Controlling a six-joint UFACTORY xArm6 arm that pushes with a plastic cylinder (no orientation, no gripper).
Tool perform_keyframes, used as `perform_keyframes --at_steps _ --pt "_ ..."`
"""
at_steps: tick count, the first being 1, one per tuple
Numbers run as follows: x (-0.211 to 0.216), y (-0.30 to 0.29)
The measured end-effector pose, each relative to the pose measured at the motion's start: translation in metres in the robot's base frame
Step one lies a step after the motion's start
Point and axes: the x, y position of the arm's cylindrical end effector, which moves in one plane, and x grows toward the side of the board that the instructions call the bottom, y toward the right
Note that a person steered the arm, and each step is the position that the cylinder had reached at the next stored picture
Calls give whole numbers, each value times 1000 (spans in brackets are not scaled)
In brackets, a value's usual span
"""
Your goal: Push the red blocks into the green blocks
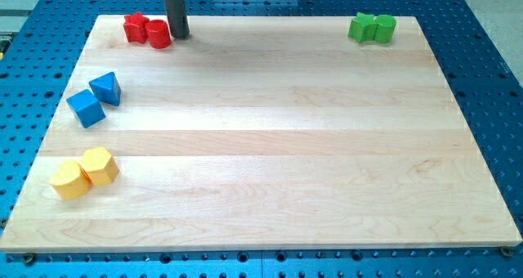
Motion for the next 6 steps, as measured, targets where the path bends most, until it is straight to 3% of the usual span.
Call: perform_keyframes --at_steps 1,2,5,6 --pt "-36 -27" --pt "-42 -54" --pt "1 -112" --pt "23 -32"
